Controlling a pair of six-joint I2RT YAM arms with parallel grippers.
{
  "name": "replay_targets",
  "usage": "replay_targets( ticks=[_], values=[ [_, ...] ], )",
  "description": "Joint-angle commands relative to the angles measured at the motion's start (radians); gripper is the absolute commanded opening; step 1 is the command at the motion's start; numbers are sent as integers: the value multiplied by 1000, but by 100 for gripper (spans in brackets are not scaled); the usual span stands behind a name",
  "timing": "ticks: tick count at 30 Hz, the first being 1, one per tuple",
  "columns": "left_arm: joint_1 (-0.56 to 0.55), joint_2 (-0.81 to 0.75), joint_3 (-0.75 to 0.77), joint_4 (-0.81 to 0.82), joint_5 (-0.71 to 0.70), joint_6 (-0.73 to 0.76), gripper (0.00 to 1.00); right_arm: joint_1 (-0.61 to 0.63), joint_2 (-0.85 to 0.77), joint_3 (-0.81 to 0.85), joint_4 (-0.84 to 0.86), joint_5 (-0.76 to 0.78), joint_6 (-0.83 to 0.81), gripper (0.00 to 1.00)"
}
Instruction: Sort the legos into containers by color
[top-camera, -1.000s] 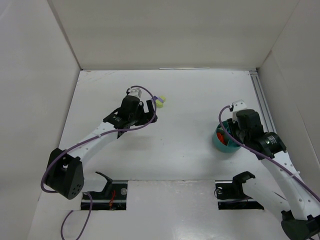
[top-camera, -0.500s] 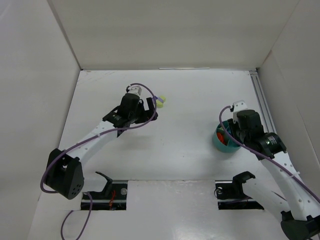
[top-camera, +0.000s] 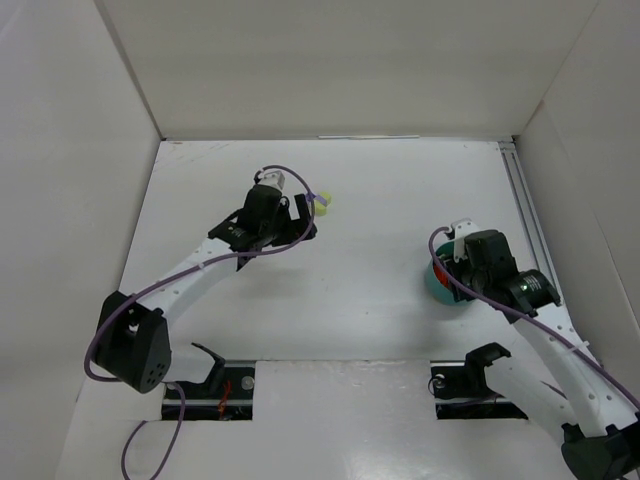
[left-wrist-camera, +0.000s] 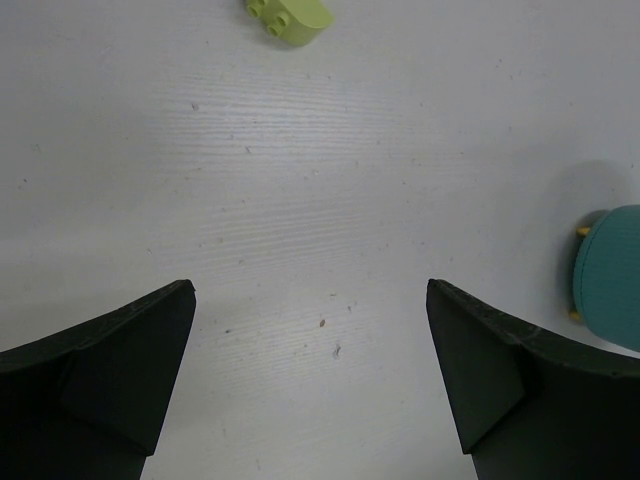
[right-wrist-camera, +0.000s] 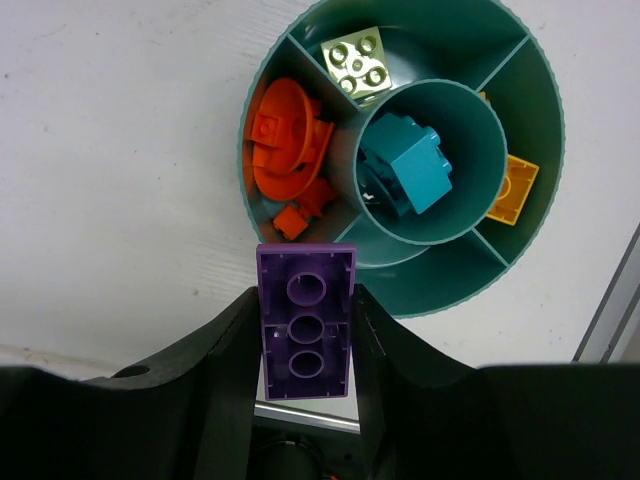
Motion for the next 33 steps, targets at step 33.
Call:
replay_targets(
  ticks=[33],
  values=[
    [12, -48, 14, 4, -48, 4, 100, -4, -75, -22, 110, 87, 117, 18]
  ],
)
